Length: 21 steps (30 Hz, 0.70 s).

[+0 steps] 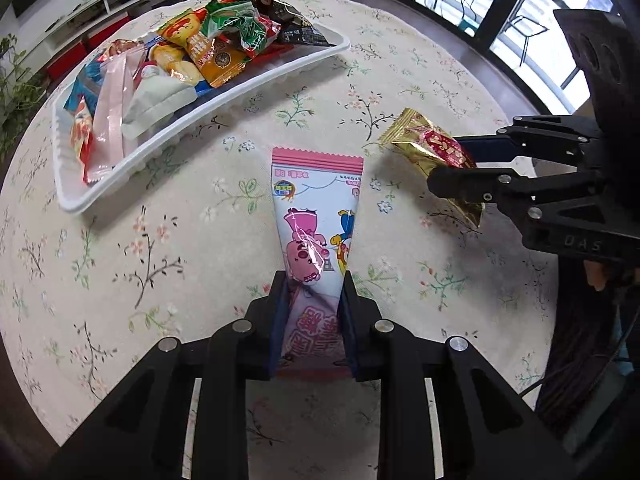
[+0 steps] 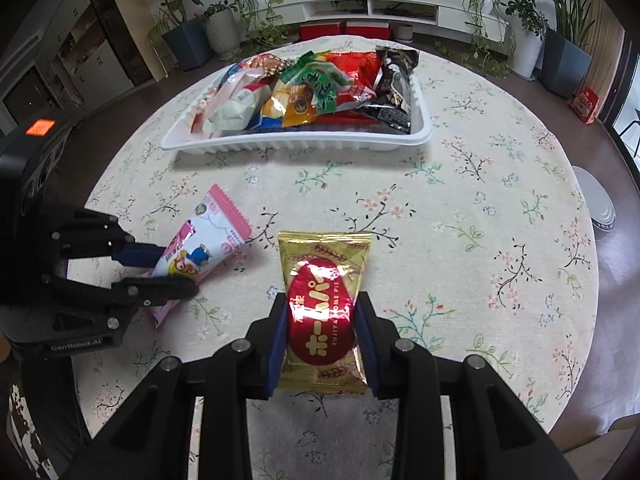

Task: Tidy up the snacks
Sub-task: 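Carry the pink bar and gold packet into the white tray and open both tools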

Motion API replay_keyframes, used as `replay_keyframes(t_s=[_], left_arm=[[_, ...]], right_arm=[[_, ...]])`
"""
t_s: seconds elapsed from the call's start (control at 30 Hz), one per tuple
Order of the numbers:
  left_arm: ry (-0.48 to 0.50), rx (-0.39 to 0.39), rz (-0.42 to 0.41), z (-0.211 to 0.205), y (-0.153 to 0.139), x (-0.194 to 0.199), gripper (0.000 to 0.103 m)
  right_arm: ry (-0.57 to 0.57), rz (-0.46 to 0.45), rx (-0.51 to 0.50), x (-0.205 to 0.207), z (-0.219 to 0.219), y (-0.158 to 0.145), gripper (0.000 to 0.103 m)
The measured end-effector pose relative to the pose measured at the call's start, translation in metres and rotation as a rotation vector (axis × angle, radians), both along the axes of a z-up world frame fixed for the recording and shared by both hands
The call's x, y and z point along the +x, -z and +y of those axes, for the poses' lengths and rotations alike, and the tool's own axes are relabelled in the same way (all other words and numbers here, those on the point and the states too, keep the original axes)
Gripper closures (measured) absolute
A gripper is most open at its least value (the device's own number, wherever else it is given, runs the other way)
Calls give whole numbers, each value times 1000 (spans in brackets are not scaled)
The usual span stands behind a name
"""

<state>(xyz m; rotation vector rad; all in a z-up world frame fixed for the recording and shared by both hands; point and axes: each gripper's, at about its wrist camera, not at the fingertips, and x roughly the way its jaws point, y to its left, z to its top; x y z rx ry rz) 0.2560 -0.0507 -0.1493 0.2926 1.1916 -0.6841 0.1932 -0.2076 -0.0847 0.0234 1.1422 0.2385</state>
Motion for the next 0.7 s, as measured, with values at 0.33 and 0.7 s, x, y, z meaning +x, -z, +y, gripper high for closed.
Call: replay_keyframes(t_s=[0.33,0.7], left_arm=[[-172,-247,-14,53,-31,-17,81],[-344,-387,-117,125,-100,34,81]], right_arm=[[19,-5,84,-6,-7,-4,68],[100,-85,154,37,-44,-51,68]])
